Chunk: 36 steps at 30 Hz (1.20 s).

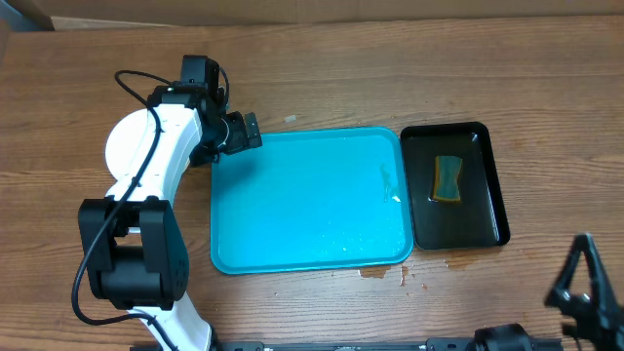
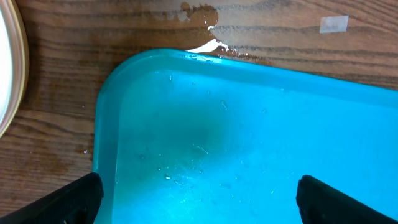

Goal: Clean dirty plates on tray and stack at the side

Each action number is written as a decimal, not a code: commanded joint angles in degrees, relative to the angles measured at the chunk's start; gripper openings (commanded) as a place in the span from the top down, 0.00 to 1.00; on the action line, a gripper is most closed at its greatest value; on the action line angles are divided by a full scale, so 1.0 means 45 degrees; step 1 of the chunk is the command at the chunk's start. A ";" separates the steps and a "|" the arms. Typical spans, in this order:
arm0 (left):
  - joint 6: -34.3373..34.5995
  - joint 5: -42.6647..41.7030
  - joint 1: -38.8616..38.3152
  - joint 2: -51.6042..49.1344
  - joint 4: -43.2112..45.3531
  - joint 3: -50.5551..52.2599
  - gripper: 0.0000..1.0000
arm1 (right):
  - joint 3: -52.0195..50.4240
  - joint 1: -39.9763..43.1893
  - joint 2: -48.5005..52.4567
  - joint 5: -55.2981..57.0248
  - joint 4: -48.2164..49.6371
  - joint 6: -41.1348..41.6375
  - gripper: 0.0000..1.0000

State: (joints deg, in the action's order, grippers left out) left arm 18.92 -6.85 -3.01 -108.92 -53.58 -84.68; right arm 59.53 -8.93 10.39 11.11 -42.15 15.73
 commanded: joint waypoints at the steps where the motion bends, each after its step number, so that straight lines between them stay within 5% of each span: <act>1: -0.0112 -0.0102 -0.0107 -0.0034 0.0015 -0.0204 0.00 | -0.3313 0.0447 -0.1185 0.0243 0.2540 -0.0214 0.00; 8: -0.0112 -0.0102 -0.0107 -0.0029 0.0019 -0.0204 0.00 | -0.8315 0.0680 -0.1671 -0.1219 0.9879 -0.0219 0.00; 11: -0.0112 -0.0102 -0.0107 -0.0034 0.0015 -0.0204 0.00 | -0.9496 0.0680 -0.1695 -0.1438 1.1162 -0.0209 0.00; 36: -0.0112 -0.0102 -0.0107 -0.0034 0.0015 -0.0204 0.00 | -1.3134 0.0670 -0.2273 -0.1807 1.0720 -0.0185 0.00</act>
State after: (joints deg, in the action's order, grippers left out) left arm 18.92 -6.87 -3.01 -108.92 -53.56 -84.68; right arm 1.04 -6.04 0.86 4.03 6.81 14.98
